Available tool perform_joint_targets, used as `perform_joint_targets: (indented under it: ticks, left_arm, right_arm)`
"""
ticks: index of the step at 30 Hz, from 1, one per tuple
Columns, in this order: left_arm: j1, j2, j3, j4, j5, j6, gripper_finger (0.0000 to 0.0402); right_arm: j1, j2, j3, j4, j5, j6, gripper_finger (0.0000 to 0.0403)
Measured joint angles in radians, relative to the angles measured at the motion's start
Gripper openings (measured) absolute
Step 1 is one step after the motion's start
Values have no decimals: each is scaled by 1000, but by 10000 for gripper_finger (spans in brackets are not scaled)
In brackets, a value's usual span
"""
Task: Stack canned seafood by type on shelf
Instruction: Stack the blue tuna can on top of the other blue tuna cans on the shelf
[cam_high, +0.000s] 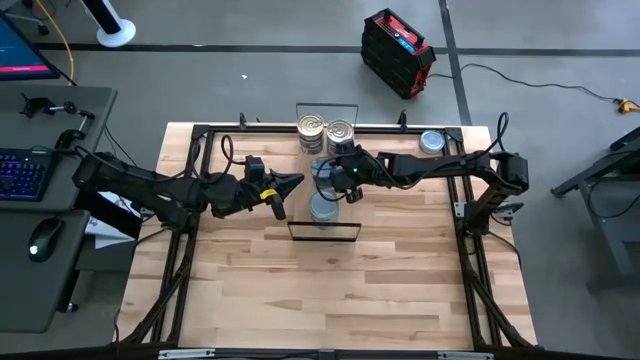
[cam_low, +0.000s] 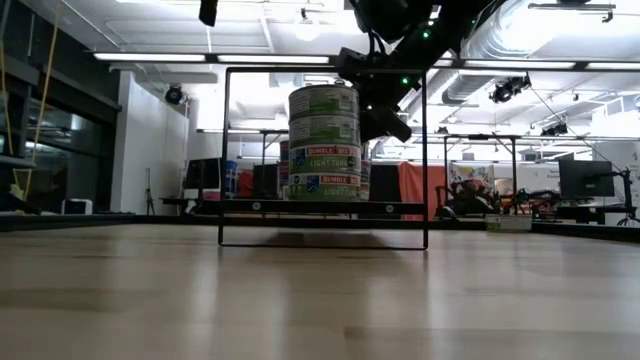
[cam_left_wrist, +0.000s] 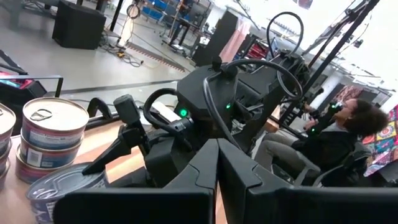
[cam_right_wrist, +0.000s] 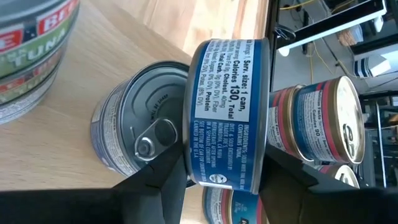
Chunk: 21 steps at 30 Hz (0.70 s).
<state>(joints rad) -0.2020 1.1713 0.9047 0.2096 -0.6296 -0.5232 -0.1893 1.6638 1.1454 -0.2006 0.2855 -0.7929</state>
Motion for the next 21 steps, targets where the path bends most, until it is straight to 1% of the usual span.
perform_joint_targets:
  ticks: [8,13,16,21]
  left_arm:
    - [0,0,0,0,0,-6,1]
    - [0,0,0,0,0,-2,1]
    - [0,0,0,0,0,0,1]
    - [0,0,0,0,0,0,1]
  right_arm:
    - [0,0,0,-26,-5,-20,161]
    - [0,-1,0,-25,-51,-17,164]
    - [0,-1,0,-29,-62,-18,181]
    - [0,-1,0,-51,-62,-23,230]
